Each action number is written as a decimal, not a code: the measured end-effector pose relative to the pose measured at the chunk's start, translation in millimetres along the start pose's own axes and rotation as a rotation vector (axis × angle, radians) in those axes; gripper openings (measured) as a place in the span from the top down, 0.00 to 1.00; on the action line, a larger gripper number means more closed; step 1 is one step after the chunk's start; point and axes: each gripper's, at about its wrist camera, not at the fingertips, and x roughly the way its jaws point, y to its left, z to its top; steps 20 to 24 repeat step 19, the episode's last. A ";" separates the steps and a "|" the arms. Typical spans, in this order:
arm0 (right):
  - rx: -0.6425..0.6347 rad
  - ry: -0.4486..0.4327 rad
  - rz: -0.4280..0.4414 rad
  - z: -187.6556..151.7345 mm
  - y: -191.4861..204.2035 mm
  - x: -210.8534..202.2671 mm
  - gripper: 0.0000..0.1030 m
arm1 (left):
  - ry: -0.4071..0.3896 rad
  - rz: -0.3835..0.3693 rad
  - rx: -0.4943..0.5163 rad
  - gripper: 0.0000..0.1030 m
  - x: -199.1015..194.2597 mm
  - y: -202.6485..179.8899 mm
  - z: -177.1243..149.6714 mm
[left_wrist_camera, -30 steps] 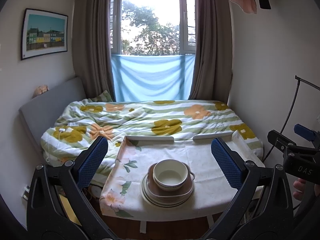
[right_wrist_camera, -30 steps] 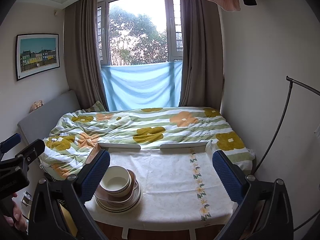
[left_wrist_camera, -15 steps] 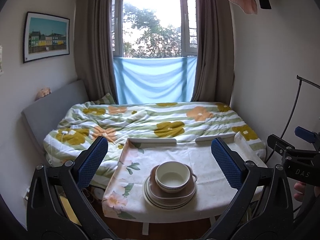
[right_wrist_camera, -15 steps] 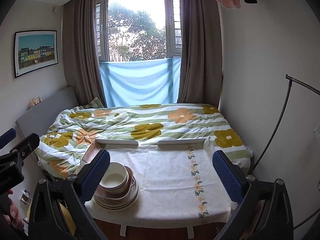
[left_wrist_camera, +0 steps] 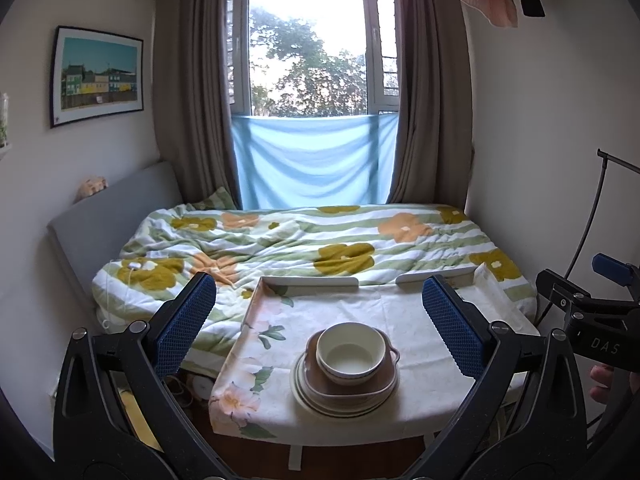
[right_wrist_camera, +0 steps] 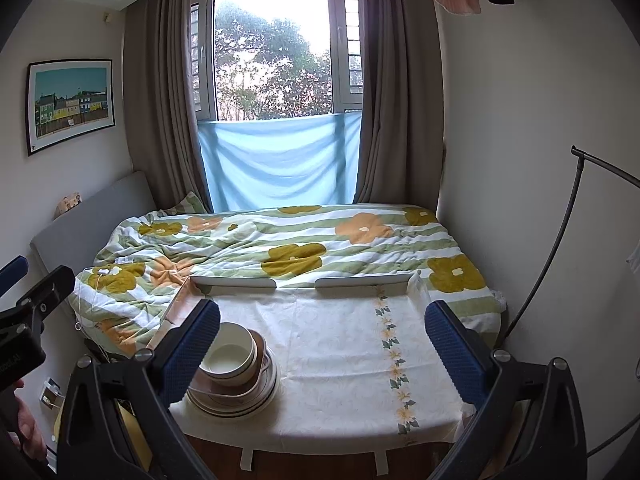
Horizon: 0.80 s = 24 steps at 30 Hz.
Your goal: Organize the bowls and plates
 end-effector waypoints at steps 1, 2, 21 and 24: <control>0.000 0.001 0.001 0.1 -0.1 -0.3 0.01 | 0.000 0.001 0.001 0.00 0.2 0.6 -0.5; 0.000 0.001 0.001 -0.2 -0.1 -0.6 0.01 | -0.001 0.002 0.001 0.00 -0.1 0.3 -0.4; 0.005 0.038 0.002 -4.9 5.3 11.9 0.01 | -0.009 0.003 0.004 0.00 13.0 6.3 -2.4; 0.005 0.038 0.002 -4.9 5.3 11.9 0.01 | -0.009 0.003 0.004 0.00 13.0 6.3 -2.4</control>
